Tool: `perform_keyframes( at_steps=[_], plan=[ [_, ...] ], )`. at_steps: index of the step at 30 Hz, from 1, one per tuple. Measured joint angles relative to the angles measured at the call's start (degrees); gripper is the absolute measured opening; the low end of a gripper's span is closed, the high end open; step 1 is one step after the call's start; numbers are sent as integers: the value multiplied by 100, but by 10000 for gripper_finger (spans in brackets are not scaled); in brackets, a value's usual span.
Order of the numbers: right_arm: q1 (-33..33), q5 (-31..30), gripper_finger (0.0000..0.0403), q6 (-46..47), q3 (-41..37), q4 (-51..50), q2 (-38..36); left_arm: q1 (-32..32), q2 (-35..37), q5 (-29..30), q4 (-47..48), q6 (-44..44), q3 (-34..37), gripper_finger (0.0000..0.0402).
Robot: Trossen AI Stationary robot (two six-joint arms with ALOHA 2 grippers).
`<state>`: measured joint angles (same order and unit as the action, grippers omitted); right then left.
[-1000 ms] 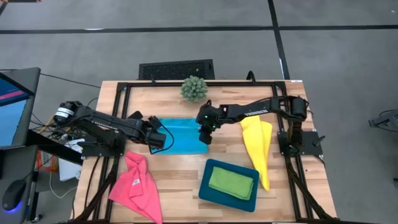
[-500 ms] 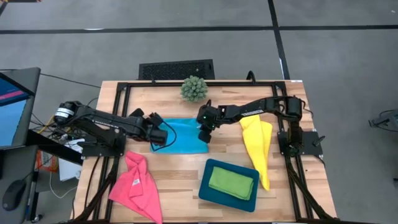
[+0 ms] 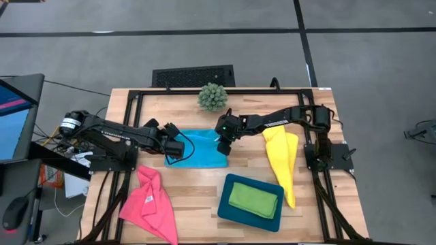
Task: Fold microfiber towels
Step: Fold the blue microfiber cloth
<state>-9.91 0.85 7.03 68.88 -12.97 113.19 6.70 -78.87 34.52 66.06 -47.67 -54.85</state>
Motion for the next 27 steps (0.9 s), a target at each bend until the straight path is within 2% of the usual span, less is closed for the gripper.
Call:
perform_keyframes(
  at_steps=[5, 10, 18, 22, 27],
  plan=[
    [15, -84, 114, 4, 0, -4, 0, 0, 0, -115, -62, 0, 57, 0],
    [13, -117, 119, 45, 0, -6, 0, -43, -4, -317, -432, 92, 497, 0],
    [-8, -244, 119, 52, 0, -7, 0, -201, -4, -68, -655, 228, 720, 5],
    [-35, -279, 119, 86, 0, -15, 0, -266, -4, -21, -840, 487, 719, 47],
    [-46, -290, 118, 102, 0, -29, 0, -357, -4, -82, -1204, 776, 719, 133]
  ],
)
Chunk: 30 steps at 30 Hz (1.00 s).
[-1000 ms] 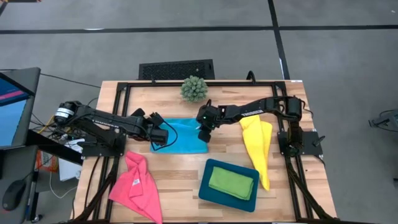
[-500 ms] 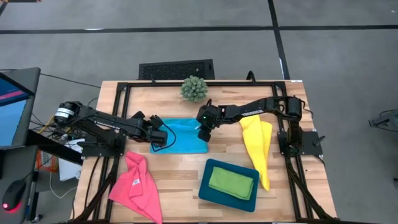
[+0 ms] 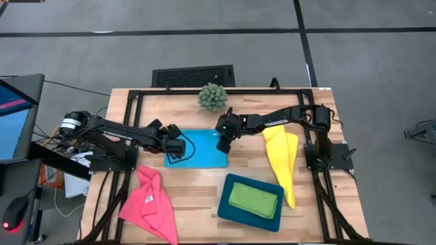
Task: Fold microfiber towels
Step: Fold the blue microfiber cloth
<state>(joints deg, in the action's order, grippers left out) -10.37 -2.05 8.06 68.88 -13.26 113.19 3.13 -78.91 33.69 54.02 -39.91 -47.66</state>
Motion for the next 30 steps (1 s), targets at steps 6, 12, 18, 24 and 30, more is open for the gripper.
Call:
perform_keyframes(
  at_steps=[6, 12, 18, 24, 30],
  plan=[
    [-68, -10, 118, 72, 0, -51, 0, -242, 0, 155, 8, -40, 0, 199],
    [-238, -111, 118, 105, -1, -392, -67, -294, 2, 133, -97, 90, -54, 209],
    [-378, -219, 118, 105, -5, -527, -227, -85, 4, 166, -83, 161, -224, 200],
    [-424, -613, 118, 59, 12, -927, -673, 251, 54, 284, 289, 284, -503, 189],
    [146, -232, 118, -303, 0, -1140, -1214, 1149, 317, 386, 327, -30, -537, 181]
  ],
)
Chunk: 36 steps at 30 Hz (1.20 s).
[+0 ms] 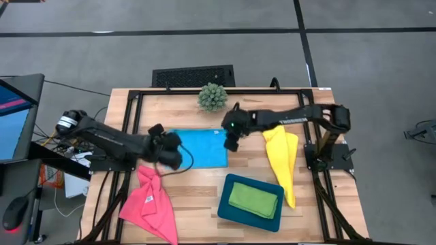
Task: Fold microfiber towels
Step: Fold the blue microfiber cloth
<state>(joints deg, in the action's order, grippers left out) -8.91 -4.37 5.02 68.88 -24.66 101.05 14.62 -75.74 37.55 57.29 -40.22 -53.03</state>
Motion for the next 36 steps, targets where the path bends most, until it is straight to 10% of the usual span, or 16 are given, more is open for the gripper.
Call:
perform_keyframes(
  at_steps=[9, 36],
  plan=[
    [1343, 15, 118, -573, -10, 871, 112, 1443, 354, -112, -1475, -392, 848, 167],
    [1625, 56, 177, -494, -237, 717, 1061, 1431, -69, -1092, -2386, -249, 2237, 206]
  ],
)
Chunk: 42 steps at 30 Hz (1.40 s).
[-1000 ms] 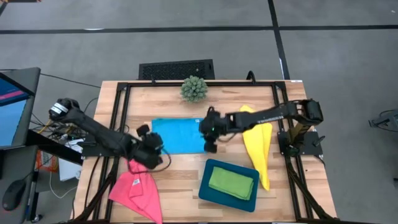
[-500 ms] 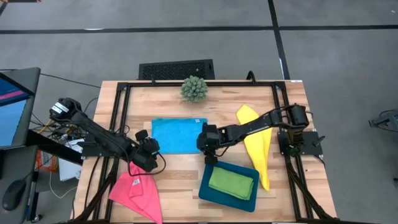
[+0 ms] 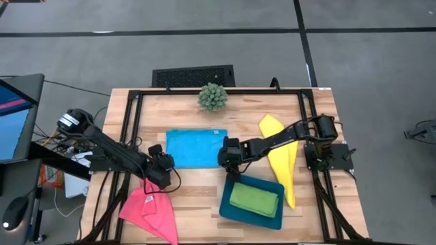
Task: Fold microfiber towels
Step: Fold the blue microfiber cloth
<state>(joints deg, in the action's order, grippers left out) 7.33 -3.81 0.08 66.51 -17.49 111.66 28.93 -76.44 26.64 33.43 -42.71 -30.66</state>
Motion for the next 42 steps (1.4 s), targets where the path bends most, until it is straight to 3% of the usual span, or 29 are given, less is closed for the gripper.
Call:
perform_keyframes(
  at_steps=[8, 16, 28, 31, 36, 42],
  plan=[
    [-31, -52, 176, -55, -157, 81, 11, 7, -639, 5, -23, 14, -47, 205],
    [-31, -46, 159, -82, -154, 52, 11, -5, -633, -97, 156, 144, -270, 183],
    [-14, -181, 11, 83, -89, -116, -28, -20, -643, -433, 328, 1, -381, 38],
    [13, -181, 20, 83, -13, -184, -79, -22, -646, -546, 714, -1, -596, 8],
    [-19, -165, 39, 84, 27, -331, -432, -20, -643, -524, 1503, -6, -1073, 10],
    [-223, -147, 31, -55, 18, -357, -804, -50, -638, 197, 2021, 65, -1475, 7]
  ],
)
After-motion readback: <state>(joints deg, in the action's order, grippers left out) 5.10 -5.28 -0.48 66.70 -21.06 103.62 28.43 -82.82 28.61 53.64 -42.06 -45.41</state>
